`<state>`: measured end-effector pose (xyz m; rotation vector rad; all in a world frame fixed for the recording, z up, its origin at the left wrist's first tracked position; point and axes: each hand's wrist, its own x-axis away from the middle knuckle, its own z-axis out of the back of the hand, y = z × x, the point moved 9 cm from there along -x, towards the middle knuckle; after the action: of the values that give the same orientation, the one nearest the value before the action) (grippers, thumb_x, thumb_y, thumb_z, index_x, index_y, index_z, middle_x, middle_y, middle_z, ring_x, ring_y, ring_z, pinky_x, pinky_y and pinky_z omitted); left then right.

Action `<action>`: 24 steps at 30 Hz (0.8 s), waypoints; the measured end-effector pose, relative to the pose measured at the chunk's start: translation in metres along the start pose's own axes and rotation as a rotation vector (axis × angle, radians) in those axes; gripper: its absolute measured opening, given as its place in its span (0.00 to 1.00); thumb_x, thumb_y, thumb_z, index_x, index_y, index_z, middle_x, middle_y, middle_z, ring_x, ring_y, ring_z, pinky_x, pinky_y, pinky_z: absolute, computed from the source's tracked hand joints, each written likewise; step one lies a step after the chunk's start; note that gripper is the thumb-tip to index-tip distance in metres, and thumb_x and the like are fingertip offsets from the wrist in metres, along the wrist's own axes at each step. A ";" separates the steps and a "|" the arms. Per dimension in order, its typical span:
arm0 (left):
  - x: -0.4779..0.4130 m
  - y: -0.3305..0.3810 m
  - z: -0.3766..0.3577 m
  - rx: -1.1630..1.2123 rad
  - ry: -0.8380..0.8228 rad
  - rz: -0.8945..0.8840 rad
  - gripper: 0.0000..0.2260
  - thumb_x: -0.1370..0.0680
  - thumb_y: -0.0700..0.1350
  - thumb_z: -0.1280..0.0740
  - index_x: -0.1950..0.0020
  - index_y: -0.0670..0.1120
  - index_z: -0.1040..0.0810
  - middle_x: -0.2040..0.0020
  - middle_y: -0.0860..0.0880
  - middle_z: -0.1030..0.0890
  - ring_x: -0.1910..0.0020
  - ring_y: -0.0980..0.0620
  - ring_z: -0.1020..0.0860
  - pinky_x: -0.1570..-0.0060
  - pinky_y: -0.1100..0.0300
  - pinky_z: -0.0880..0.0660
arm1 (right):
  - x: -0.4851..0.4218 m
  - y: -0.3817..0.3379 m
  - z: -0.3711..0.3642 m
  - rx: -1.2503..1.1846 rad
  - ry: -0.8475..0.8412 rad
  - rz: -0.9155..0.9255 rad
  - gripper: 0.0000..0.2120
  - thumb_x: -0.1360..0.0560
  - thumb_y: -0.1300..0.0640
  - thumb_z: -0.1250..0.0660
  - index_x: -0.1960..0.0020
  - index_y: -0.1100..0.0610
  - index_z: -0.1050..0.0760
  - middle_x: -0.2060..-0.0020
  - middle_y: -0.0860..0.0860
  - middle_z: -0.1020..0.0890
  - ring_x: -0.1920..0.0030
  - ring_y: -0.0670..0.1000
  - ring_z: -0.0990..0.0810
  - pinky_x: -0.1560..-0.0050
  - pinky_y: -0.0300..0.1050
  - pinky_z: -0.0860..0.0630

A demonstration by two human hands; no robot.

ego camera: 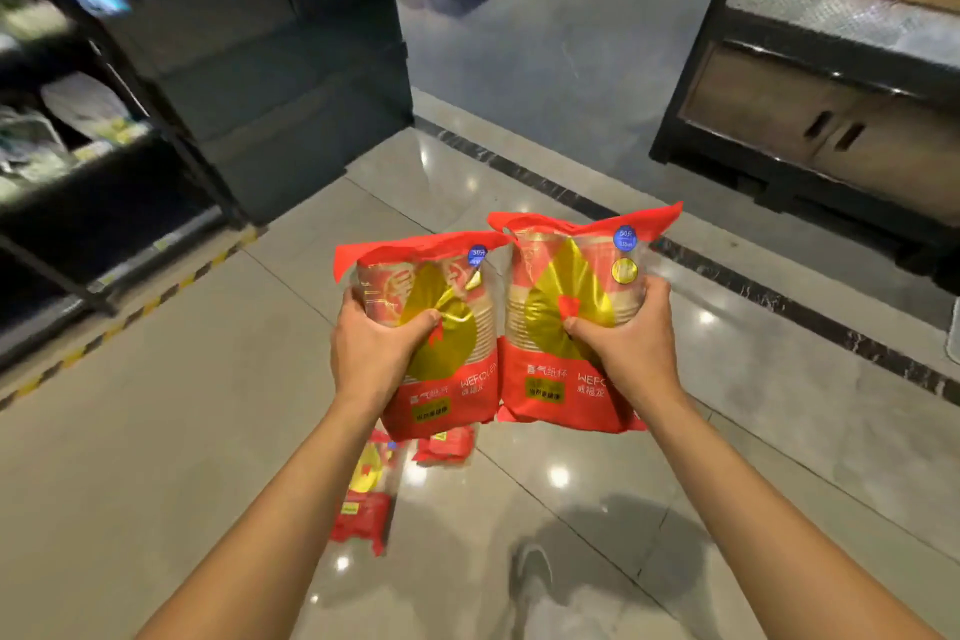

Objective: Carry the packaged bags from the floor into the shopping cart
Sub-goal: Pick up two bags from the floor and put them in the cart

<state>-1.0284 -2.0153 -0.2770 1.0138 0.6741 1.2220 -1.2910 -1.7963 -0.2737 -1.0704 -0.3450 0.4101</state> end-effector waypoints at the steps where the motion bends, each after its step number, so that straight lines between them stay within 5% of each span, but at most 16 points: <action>1: 0.005 0.029 0.033 0.003 -0.002 0.023 0.39 0.40 0.64 0.19 0.33 0.56 0.28 0.40 0.53 0.18 0.44 0.49 0.18 0.42 0.43 0.19 | 0.006 -0.039 0.000 0.012 -0.041 0.005 0.40 0.46 0.38 0.20 0.40 0.41 0.37 0.41 0.48 0.23 0.43 0.51 0.20 0.43 0.59 0.20; 10: 0.080 0.125 0.309 0.123 0.414 -0.062 0.35 0.41 0.60 0.17 0.37 0.56 0.25 0.45 0.55 0.17 0.47 0.52 0.17 0.42 0.44 0.20 | 0.117 -0.286 -0.069 -0.148 -0.283 0.359 0.42 0.41 0.44 0.17 0.35 0.50 0.35 0.39 0.51 0.23 0.41 0.53 0.21 0.44 0.49 0.24; 17: 0.164 0.116 0.451 0.111 0.753 -0.034 0.30 0.37 0.53 0.15 0.40 0.58 0.24 0.49 0.59 0.18 0.49 0.56 0.19 0.40 0.47 0.21 | 0.201 -0.374 -0.155 -0.230 -0.516 0.549 0.41 0.43 0.42 0.18 0.37 0.45 0.35 0.41 0.49 0.25 0.41 0.52 0.22 0.40 0.58 0.21; 24: 0.301 0.089 0.535 0.067 1.121 0.110 0.41 0.46 0.65 0.21 0.35 0.56 0.24 0.45 0.55 0.16 0.45 0.51 0.18 0.42 0.44 0.20 | 0.319 -0.427 -0.226 -0.299 -0.858 0.706 0.39 0.44 0.41 0.20 0.40 0.47 0.33 0.43 0.49 0.24 0.41 0.53 0.23 0.39 0.58 0.24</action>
<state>-0.5303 -1.8625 0.0592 0.3306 1.5284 1.8555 -0.8421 -1.9950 0.0323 -1.2512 -0.8019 1.5033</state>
